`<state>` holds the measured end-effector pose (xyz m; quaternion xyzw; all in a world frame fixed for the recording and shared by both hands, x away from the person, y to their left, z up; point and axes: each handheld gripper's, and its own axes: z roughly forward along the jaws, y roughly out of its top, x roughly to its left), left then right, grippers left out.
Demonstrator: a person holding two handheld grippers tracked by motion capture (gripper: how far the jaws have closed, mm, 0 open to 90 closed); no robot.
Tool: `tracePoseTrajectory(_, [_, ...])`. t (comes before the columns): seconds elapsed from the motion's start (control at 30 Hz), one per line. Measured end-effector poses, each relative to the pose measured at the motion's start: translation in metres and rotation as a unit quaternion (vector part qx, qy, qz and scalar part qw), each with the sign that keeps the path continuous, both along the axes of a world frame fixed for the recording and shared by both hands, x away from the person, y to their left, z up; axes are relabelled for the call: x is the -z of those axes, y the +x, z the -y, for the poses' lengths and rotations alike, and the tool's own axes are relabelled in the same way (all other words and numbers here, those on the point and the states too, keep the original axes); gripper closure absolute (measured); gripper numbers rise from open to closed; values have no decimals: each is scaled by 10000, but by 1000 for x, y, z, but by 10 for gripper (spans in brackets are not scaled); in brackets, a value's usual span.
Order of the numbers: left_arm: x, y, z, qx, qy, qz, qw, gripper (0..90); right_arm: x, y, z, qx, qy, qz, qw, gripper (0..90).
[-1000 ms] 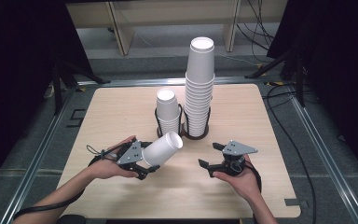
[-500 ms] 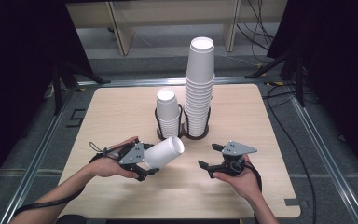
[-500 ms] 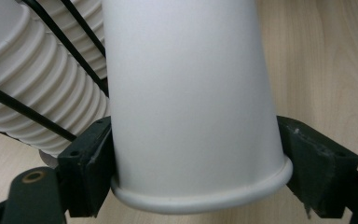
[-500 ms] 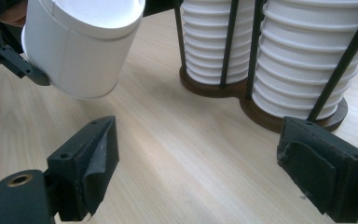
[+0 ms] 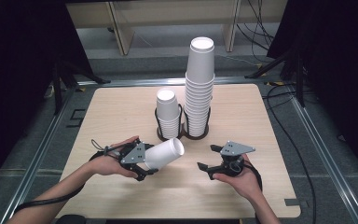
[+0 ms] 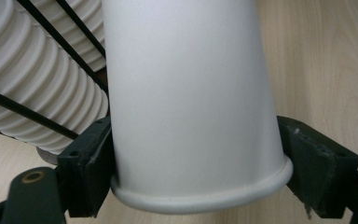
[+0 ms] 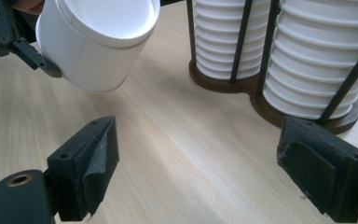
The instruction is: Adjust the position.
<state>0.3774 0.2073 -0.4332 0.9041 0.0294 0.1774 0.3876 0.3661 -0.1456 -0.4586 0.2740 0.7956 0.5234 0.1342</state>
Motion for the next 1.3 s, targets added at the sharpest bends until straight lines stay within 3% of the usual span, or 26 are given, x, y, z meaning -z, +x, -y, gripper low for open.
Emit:
tracePoseTrajectory(0.37, [-3, 0, 1, 150, 257, -54, 9995, 180, 0, 1, 0, -195, -81, 11, 9998, 134])
tracePoseTrajectory(0.67, [-5, 1, 3, 235, 297, -10, 9993, 180, 0, 2, 0, -326, -105, 18, 9994, 134])
tracePoseTrajectory(0.73, [-5, 0, 3, 231, 301, -14, 9993, 180, 0, 1, -1, -314, -68, -111, 9994, 134])
tracePoseTrajectory(0.83, [-7, 0, 4, 279, 361, -10, 9990, 180, 0, 3, -2, -499, -171, 27, 9986, 134])
tracePoseTrajectory(1.0, [-8, 0, 4, 329, 405, -34, 9986, 180, 1, 3, -3, -543, -211, -8, 9983, 135])
tracePoseTrajectory(1.1, [-8, -1, 4, 341, 460, -7, 9984, 180, 1, 5, -4, -600, -266, 94, 9978, 134])
tracePoseTrajectory(1.17, [-8, -1, 4, 360, 469, 3, 9982, 179, 2, 3, -4, -588, -243, -65, 9980, 134])
tracePoseTrajectory(1.3, [-8, -1, 4, 413, 481, -24, 9980, 180, 2, 2, -5, -612, -245, -61, 9978, 134])
